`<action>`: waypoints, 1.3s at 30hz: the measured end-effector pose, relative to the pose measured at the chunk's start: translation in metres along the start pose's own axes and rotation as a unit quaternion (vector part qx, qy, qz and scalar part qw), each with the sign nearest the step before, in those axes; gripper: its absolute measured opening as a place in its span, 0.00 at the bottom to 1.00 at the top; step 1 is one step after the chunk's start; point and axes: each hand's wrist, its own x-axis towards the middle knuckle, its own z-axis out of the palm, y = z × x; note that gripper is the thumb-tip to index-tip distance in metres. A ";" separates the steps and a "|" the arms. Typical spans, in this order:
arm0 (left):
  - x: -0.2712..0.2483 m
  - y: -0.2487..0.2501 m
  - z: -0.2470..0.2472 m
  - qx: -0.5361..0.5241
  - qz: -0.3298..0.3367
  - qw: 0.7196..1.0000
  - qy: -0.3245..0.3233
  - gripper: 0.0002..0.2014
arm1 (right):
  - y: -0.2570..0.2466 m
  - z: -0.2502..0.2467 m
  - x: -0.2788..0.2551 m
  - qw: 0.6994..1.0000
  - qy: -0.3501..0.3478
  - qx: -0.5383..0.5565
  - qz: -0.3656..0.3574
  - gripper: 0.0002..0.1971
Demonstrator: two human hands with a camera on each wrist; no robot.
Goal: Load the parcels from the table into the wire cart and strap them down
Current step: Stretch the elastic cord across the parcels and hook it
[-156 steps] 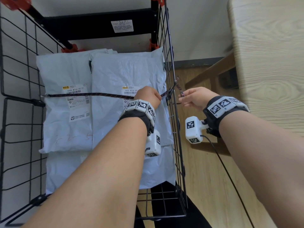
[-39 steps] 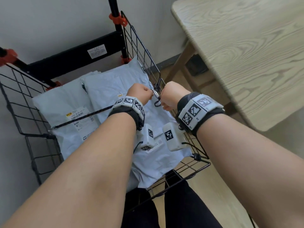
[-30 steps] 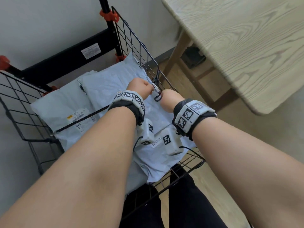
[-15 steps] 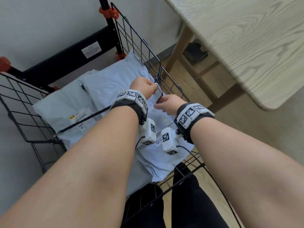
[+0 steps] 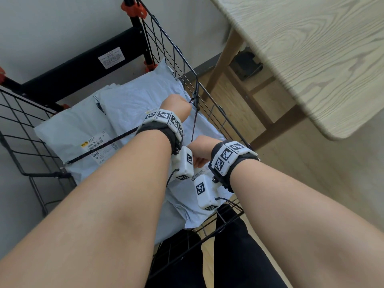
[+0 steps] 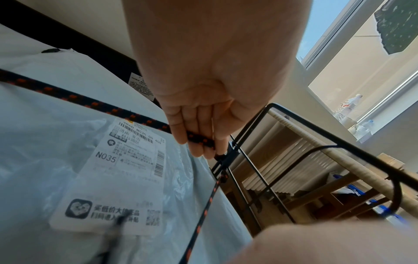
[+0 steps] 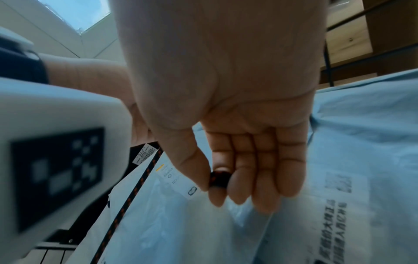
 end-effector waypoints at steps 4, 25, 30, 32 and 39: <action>-0.001 -0.009 -0.001 0.051 -0.037 0.998 0.010 0.11 | 0.008 0.006 0.000 0.999 -0.036 -0.013 0.016 0.12; -0.037 -0.092 -0.060 0.128 -0.058 0.990 0.020 0.15 | -0.044 0.067 -0.006 0.994 -0.025 -0.105 -0.006 0.10; -0.064 -0.118 -0.076 0.070 -0.051 0.995 0.053 0.17 | -0.056 0.077 -0.014 0.989 0.031 -0.145 -0.031 0.08; -0.075 -0.128 -0.082 0.055 -0.057 0.995 0.059 0.17 | -0.059 0.081 -0.017 0.987 0.052 -0.149 -0.042 0.07; -0.117 -0.158 -0.100 -0.003 -0.101 0.988 0.121 0.20 | -0.078 0.107 -0.017 0.963 0.113 -0.193 -0.153 0.10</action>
